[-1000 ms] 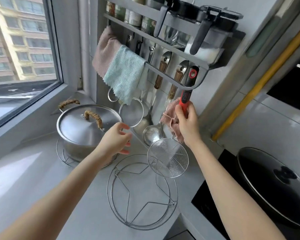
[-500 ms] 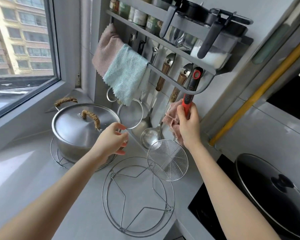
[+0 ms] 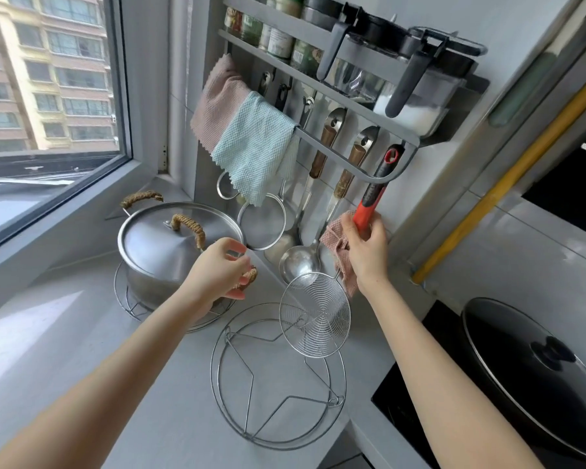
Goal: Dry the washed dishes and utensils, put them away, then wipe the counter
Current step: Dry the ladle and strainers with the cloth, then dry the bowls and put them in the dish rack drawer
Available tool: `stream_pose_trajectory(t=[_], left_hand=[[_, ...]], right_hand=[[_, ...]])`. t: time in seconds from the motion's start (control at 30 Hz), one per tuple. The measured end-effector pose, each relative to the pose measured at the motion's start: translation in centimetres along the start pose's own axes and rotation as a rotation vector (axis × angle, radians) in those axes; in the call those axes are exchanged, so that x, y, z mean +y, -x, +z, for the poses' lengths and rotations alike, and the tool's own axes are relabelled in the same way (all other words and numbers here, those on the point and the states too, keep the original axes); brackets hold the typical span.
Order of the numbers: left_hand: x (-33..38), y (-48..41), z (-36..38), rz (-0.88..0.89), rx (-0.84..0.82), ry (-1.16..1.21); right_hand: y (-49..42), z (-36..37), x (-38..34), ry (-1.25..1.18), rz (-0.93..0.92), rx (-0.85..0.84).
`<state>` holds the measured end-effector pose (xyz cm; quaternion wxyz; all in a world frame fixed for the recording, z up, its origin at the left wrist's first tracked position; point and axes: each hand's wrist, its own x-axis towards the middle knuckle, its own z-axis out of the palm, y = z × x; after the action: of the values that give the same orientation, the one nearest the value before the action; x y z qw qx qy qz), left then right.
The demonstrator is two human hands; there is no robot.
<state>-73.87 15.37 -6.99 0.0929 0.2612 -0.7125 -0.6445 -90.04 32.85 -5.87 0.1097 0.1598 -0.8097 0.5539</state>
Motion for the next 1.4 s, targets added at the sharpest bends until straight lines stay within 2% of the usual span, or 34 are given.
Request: stream_pose_trajectory(t=[0.3, 0.37, 0.47, 0.57, 0.73, 0.9, 1.03, 1.13, 1.3, 1.4], left_hand=[[-0.6, 3.2, -2.5, -0.019, 0.045, -0.025], [-1.0, 4.3, -3.3, -0.026, 0.060, -0.024], [-1.5, 6.1, -4.7, -0.029, 0.085, -0.031], [-1.9, 8.1, -6.2, -0.044, 0.132, -0.020], [-3.0, 11.6, -9.9, -0.052, 0.210, -0.045], [-4.8, 16.1, -14.7, -0.098, 0.319, -0.044], [-6.6, 21.0, -19.8, -0.113, 0.481, -0.023], [-8.6, 24.9, -23.8, -0.116, 0.658, -0.065], [-12.9, 32.1, -29.2, -0.224, 0.985, -0.634], [-15.8, 35.3, -30.5, -0.389, 0.950, -0.809]], right_hand=[[6.5, -0.3, -0.5, 0.023, 0.034, 0.136], [8.1, -0.5, -0.7, 0.199, -0.041, 0.210], [10.4, -0.5, -1.0, 0.584, -0.291, 0.359], [11.6, 0.3, -1.0, 0.644, -0.423, 0.365], [14.7, 3.3, -4.1, 0.368, -0.345, 0.084], [19.6, 8.3, -8.1, 0.112, -0.343, -0.232], [25.0, 12.2, -11.3, -0.173, -0.231, -0.610], [28.5, 14.7, -13.3, -0.276, -0.220, -0.790], [32.5, 17.4, -15.6, -0.362, -0.184, -0.968], [34.1, 18.1, -16.1, -0.357, -0.186, -1.033]])
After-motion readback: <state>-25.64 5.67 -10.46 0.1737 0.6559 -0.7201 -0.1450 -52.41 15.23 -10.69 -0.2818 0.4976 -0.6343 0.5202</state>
